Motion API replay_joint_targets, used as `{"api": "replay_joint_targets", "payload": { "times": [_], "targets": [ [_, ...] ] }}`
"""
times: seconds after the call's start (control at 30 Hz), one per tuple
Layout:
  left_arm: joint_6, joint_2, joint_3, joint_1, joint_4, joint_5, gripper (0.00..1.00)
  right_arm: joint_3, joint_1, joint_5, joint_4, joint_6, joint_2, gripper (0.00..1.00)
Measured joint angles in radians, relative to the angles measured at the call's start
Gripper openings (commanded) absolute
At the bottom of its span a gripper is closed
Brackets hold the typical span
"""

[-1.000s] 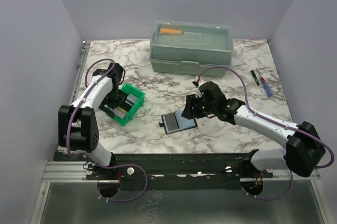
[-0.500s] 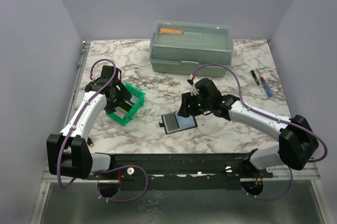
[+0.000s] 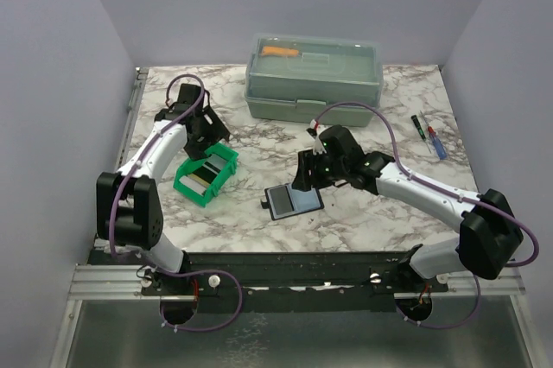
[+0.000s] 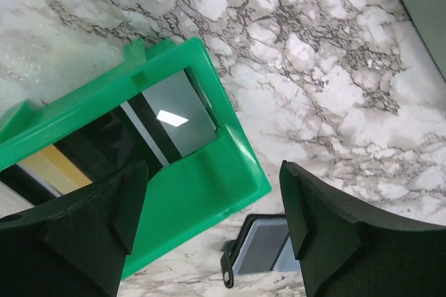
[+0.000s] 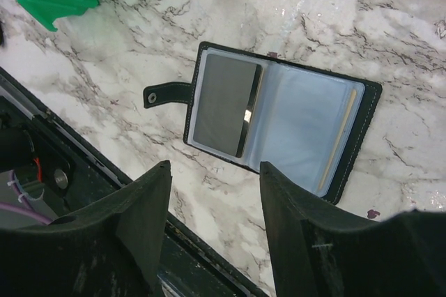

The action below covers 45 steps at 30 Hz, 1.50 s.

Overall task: Put the credit cards into the card holder
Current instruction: Move the storage box to the center of the board.

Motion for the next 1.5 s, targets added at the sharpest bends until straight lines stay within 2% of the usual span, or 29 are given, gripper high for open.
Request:
{"api": "replay_joint_targets", "payload": {
  "times": [0.2, 0.43, 0.77, 0.9, 1.1, 1.17, 1.23, 1.27, 1.5],
  "targets": [
    [-0.013, 0.163, 0.081, -0.034, 0.009, 0.002, 0.67, 0.001, 0.0, 0.003, -0.025, 0.001, -0.011, 0.57],
    [0.08, 0.264, 0.131, -0.136, 0.02, -0.035, 0.42, 0.001, 0.0, 0.019, -0.044, 0.002, -0.041, 0.58],
    [0.282, 0.317, 0.186, -0.217, -0.003, -0.069, 0.32, 0.001, 0.0, 0.029, -0.06, 0.005, -0.047, 0.58],
    [0.392, 0.36, 0.241, -0.238, -0.014, -0.076, 0.32, 0.001, 0.0, 0.035, -0.068, 0.005, -0.047, 0.57],
    [0.505, 0.445, 0.344, -0.235, -0.02, -0.099, 0.39, 0.001, 0.0, 0.036, -0.079, 0.0, -0.047, 0.58],
    [0.518, 0.465, 0.366, -0.233, -0.024, -0.11, 0.49, 0.001, 0.0, 0.036, -0.086, -0.002, -0.047, 0.58],
    [0.524, 0.475, 0.378, -0.23, -0.031, -0.127, 0.68, 0.004, 0.0, 0.036, -0.097, -0.006, -0.047, 0.58],
    [0.527, 0.474, 0.381, -0.23, -0.043, -0.135, 0.75, 0.008, 0.0, 0.036, -0.106, -0.01, -0.047, 0.58],
    [0.501, 0.376, 0.391, -0.228, -0.109, -0.152, 0.9, 0.024, 0.0, 0.036, -0.156, -0.026, -0.067, 0.59]
  ]
}}
